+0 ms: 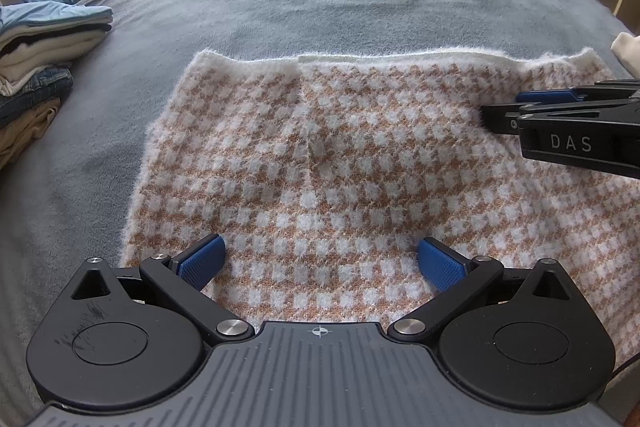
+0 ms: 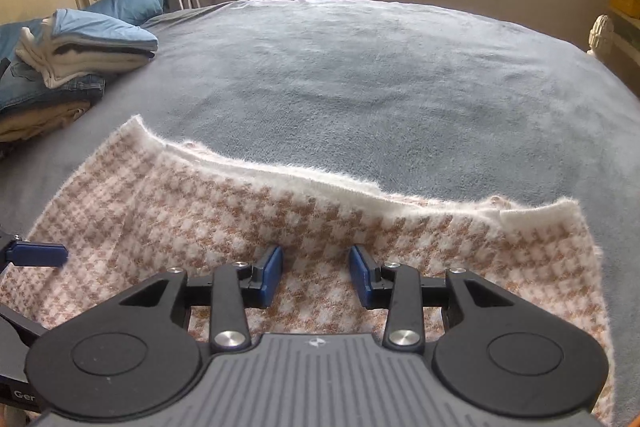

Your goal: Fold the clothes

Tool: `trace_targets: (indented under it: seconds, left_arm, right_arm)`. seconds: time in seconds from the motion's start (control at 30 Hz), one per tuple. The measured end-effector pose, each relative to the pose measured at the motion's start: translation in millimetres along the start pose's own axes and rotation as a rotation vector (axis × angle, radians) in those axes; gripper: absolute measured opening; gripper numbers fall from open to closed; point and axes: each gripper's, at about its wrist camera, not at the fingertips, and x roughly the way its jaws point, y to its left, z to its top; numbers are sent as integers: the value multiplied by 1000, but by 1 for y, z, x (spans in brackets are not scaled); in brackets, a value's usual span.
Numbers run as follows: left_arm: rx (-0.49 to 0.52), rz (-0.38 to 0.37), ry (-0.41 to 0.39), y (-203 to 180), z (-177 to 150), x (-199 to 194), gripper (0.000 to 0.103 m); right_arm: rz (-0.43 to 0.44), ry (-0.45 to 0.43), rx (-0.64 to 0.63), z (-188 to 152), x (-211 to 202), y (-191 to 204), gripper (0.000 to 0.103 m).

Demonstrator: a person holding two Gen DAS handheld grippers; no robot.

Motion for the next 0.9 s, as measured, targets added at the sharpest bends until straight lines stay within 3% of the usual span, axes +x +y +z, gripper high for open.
trace_targets:
  seconds: [0.9]
  left_arm:
    - [1, 1, -2, 1, 1, 0, 103]
  right_arm:
    - [-15, 14, 5, 1, -1, 2, 40]
